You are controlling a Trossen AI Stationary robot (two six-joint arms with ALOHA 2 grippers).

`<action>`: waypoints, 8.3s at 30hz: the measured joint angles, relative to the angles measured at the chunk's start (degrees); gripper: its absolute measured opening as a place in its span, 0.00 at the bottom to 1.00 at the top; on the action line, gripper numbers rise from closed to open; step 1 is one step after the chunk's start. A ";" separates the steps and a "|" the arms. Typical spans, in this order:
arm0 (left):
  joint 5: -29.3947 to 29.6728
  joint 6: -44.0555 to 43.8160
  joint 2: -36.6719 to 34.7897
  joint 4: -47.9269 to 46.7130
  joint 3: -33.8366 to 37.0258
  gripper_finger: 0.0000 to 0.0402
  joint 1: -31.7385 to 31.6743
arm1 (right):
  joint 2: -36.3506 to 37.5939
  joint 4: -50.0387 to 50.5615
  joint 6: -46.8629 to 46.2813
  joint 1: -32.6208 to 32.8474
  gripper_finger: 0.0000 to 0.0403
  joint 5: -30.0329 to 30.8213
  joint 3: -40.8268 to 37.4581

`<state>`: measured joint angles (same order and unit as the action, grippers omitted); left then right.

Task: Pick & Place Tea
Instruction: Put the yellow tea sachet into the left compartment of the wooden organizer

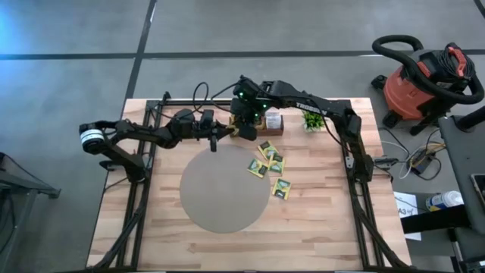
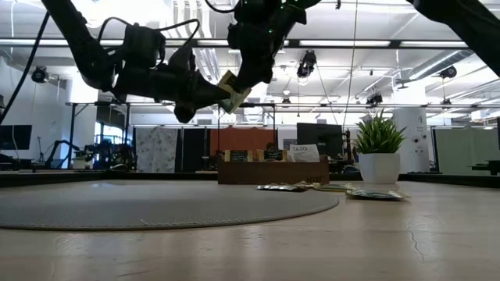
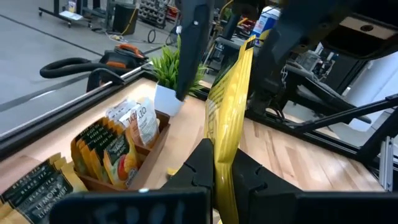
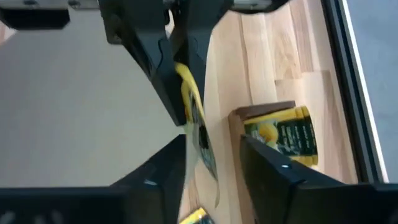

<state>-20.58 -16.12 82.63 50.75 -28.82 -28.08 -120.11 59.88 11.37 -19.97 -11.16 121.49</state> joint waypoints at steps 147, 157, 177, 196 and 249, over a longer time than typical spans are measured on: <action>38.49 10.07 -26.71 -43.15 1.20 0.46 2.19 | -15.02 0.40 14.80 -3.91 0.04 8.36 4.41; 38.47 10.12 -26.69 -43.17 1.18 0.46 2.19 | -15.02 -3.45 14.34 -3.91 0.23 12.50 3.35; 31.98 6.98 -26.71 -43.89 1.16 0.46 2.36 | -10.58 13.23 -3.90 -3.23 0.21 19.00 9.16; 8.32 -0.61 -25.26 -36.67 1.09 0.46 5.70 | 32.83 -35.24 -41.50 12.71 0.11 11.32 -58.07; 4.04 41.13 28.41 -43.19 -29.38 0.46 19.11 | 20.39 -63.89 -105.54 20.79 0.38 18.84 -77.98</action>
<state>-16.54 25.02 111.04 7.55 -58.19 -8.97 -99.72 -4.01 -94.17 0.82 7.68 43.50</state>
